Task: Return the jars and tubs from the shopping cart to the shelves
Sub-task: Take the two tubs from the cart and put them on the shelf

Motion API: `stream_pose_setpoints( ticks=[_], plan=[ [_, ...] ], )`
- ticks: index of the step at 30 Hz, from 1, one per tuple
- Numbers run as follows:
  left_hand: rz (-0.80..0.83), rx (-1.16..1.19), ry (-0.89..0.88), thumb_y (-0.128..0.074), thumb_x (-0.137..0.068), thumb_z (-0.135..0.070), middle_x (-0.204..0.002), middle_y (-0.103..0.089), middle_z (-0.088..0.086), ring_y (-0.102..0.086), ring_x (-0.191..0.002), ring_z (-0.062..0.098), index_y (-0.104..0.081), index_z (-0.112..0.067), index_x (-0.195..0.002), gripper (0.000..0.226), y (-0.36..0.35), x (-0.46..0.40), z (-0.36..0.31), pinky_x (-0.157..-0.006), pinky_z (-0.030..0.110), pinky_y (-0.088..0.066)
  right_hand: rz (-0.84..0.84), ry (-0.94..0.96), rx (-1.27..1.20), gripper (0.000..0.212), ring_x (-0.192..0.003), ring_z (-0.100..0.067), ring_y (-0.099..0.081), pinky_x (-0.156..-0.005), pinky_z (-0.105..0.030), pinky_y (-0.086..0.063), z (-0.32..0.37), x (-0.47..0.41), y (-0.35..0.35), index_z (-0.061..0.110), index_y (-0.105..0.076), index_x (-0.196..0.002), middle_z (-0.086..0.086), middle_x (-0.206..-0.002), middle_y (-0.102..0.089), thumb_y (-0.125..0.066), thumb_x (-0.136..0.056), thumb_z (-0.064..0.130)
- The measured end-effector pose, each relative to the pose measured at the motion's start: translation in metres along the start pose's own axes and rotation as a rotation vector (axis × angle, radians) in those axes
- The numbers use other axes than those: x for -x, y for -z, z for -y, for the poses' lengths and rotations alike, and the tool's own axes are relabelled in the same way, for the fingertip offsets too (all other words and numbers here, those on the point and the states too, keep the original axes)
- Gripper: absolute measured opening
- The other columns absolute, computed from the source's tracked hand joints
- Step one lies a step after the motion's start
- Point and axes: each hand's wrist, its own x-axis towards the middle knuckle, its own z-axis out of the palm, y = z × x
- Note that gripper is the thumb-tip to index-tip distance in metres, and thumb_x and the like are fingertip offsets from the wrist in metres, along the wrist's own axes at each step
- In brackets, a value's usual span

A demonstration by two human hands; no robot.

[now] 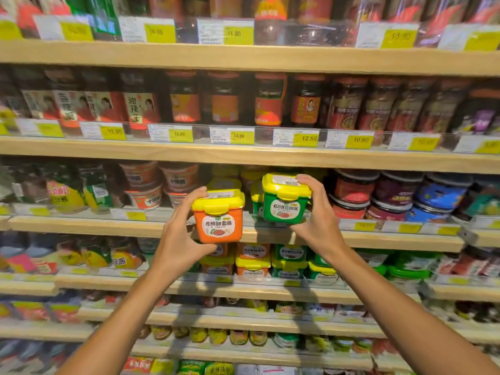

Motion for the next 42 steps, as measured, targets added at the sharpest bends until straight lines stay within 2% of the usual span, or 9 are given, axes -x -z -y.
stream_pose_setpoints(
  ticks=[4,10,14,22,25,30,33,38,42],
  plan=[
    [-0.007,-0.018,-0.034,-0.088,-0.058,0.009,-0.147,-0.044,-0.017,-0.055,-0.125,0.007,-0.042,-0.033,-0.143,0.105,-0.001,0.003,0.010,-0.084,0.033,-0.060,-0.024,0.046,0.041,0.090,-0.133,-0.007,-0.043,-0.104,-0.007,-0.036,-0.009,-0.009,-0.008,0.010,-0.039,-0.142,-0.005,-0.146,-0.042,-0.087,-0.067,0.002],
    [-0.030,0.017,-0.072,-0.087,-0.058,0.013,-0.145,-0.046,-0.016,-0.054,-0.122,-0.003,-0.043,-0.029,-0.143,0.104,-0.005,0.001,0.018,-0.079,0.017,-0.057,-0.047,0.059,0.075,0.085,-0.123,-0.001,-0.045,-0.096,-0.010,-0.044,-0.017,-0.025,-0.016,0.016,-0.039,-0.140,0.000,-0.141,-0.043,-0.088,-0.070,0.013],
    [-0.043,0.016,-0.090,-0.087,-0.057,0.014,-0.146,-0.046,-0.016,-0.054,-0.124,0.000,-0.043,-0.028,-0.142,0.104,-0.007,-0.001,0.021,-0.078,0.014,-0.055,-0.065,0.056,0.118,0.083,-0.112,-0.009,-0.054,-0.082,-0.030,-0.055,-0.024,-0.033,-0.018,0.014,-0.042,-0.136,-0.002,-0.132,-0.048,-0.090,-0.069,0.015],
    [-0.056,-0.048,-0.138,-0.086,-0.057,0.011,-0.149,-0.043,-0.017,-0.052,-0.129,0.008,-0.042,-0.031,-0.144,0.106,-0.010,-0.009,0.020,-0.084,0.024,-0.058,0.004,-0.111,0.220,0.059,-0.101,-0.031,-0.060,-0.075,-0.040,-0.052,-0.033,-0.050,-0.023,0.007,-0.049,-0.113,-0.013,-0.107,-0.057,-0.088,-0.073,0.025],
    [-0.052,-0.051,-0.147,-0.087,-0.058,0.011,-0.150,-0.043,-0.016,-0.051,-0.130,0.008,-0.042,-0.029,-0.143,0.104,-0.011,-0.009,0.019,-0.083,0.020,-0.057,0.051,-0.174,0.275,0.056,-0.100,-0.032,-0.062,-0.076,-0.045,-0.056,-0.037,-0.058,-0.024,0.006,-0.052,-0.109,-0.015,-0.104,-0.061,-0.088,-0.073,0.029],
    [-0.040,-0.052,-0.132,-0.089,-0.058,0.010,-0.149,-0.044,-0.013,-0.052,-0.127,0.004,-0.043,-0.026,-0.143,0.103,-0.012,-0.007,0.020,-0.080,0.011,-0.053,0.117,-0.252,0.316,0.047,-0.092,-0.027,-0.066,-0.067,-0.035,-0.054,-0.040,-0.066,-0.020,0.003,-0.058,-0.101,-0.015,-0.105,-0.069,-0.085,-0.078,0.034],
    [-0.031,-0.040,-0.126,-0.089,-0.059,0.010,-0.147,-0.045,-0.010,-0.053,-0.125,-0.001,-0.043,-0.023,-0.144,0.102,-0.012,-0.006,0.019,-0.080,0.009,-0.051,0.162,-0.236,0.272,0.062,-0.096,-0.026,-0.068,-0.071,-0.037,-0.057,-0.040,-0.066,-0.018,0.004,-0.057,-0.108,-0.012,-0.107,-0.071,-0.082,-0.075,0.050],
    [-0.040,0.002,-0.114,-0.085,-0.059,0.017,-0.144,-0.047,-0.006,-0.054,-0.119,-0.009,-0.043,-0.017,-0.143,0.100,-0.016,-0.004,0.017,-0.077,0.006,-0.050,0.175,-0.100,0.322,0.070,-0.099,-0.033,-0.066,-0.067,-0.026,-0.039,-0.031,-0.061,-0.014,-0.001,-0.052,-0.115,-0.020,-0.110,-0.068,-0.083,-0.074,0.047],
    [-0.044,0.005,-0.102,-0.085,-0.058,0.017,-0.146,-0.046,-0.005,-0.054,-0.121,-0.005,-0.044,-0.020,-0.143,0.102,-0.018,-0.004,0.020,-0.075,0.008,-0.051,0.184,-0.078,0.332,0.076,-0.097,-0.031,-0.065,-0.062,-0.028,-0.041,-0.034,-0.059,-0.015,0.004,-0.046,-0.115,-0.015,-0.108,-0.067,-0.079,-0.073,0.059]
  ],
)
